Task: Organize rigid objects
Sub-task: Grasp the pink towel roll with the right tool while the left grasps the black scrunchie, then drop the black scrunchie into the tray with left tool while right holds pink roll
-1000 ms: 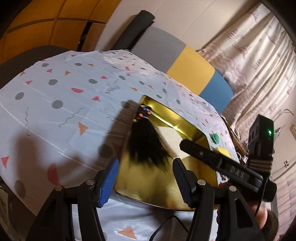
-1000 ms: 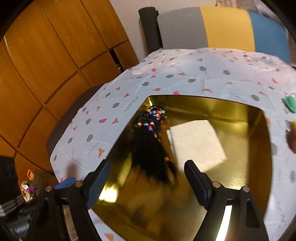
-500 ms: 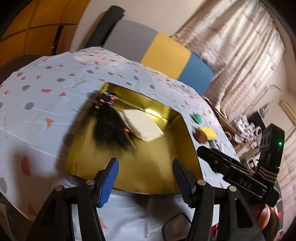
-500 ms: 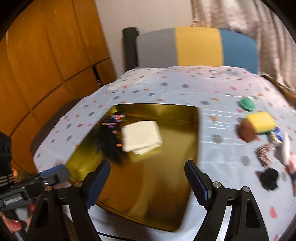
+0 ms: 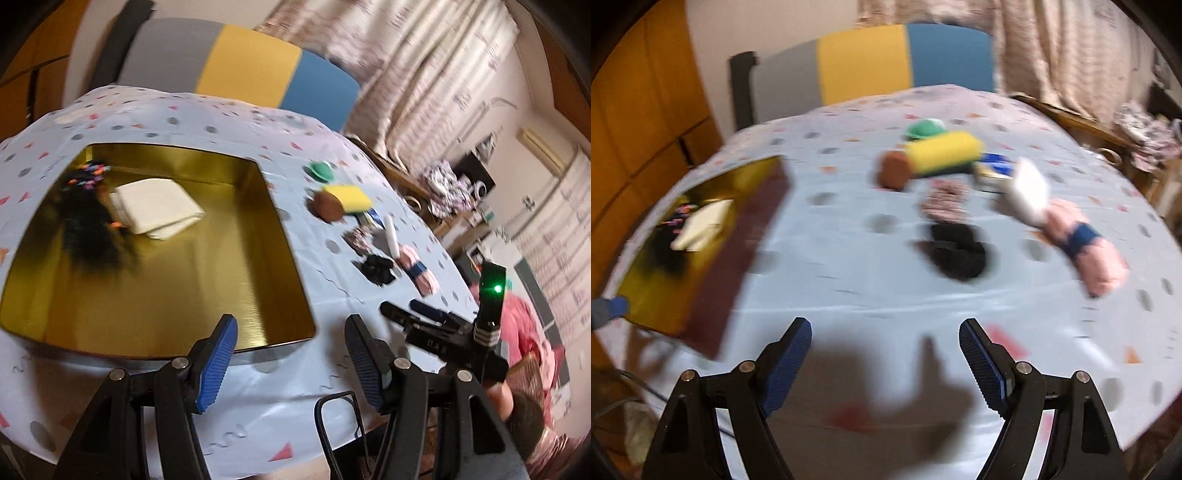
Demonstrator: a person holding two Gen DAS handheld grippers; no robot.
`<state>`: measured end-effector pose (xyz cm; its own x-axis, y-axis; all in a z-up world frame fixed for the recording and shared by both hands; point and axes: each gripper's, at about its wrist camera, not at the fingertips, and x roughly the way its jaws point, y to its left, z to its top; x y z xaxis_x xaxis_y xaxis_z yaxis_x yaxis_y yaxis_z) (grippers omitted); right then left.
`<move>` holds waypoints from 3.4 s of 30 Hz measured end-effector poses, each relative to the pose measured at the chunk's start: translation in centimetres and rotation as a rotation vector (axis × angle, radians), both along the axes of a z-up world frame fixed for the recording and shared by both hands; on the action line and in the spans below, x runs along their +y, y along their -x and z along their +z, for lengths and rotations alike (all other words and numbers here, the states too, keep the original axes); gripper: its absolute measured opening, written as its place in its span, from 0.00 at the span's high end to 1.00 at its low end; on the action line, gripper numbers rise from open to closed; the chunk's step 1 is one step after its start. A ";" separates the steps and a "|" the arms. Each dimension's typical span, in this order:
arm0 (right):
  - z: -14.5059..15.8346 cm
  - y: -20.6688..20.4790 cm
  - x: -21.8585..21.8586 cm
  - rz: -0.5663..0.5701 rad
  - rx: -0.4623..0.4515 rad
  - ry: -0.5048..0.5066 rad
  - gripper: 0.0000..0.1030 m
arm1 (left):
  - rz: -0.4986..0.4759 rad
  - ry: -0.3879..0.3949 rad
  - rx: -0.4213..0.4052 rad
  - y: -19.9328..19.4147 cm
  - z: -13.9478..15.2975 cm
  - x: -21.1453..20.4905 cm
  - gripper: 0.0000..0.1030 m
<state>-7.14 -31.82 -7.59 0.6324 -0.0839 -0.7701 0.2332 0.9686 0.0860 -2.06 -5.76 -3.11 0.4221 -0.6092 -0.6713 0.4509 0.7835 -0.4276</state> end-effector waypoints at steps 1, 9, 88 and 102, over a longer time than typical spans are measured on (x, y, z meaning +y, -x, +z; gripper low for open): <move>0.1 0.4 -1.8 -0.030 -0.003 0.031 0.19 | -0.015 -0.007 -0.002 0.1 0.1 -0.8 0.41; 1.5 -1.3 -13.8 -0.228 -0.046 0.197 0.13 | -0.084 -0.031 0.025 0.3 0.3 -5.5 0.41; -4.0 -3.1 -18.1 -0.317 -0.069 0.155 0.54 | -0.093 -0.007 -0.024 -5.5 -1.4 -13.5 0.80; -3.5 -3.6 -16.2 -0.282 -0.068 0.259 0.54 | 0.220 0.005 0.023 -14.2 -1.5 -0.5 0.80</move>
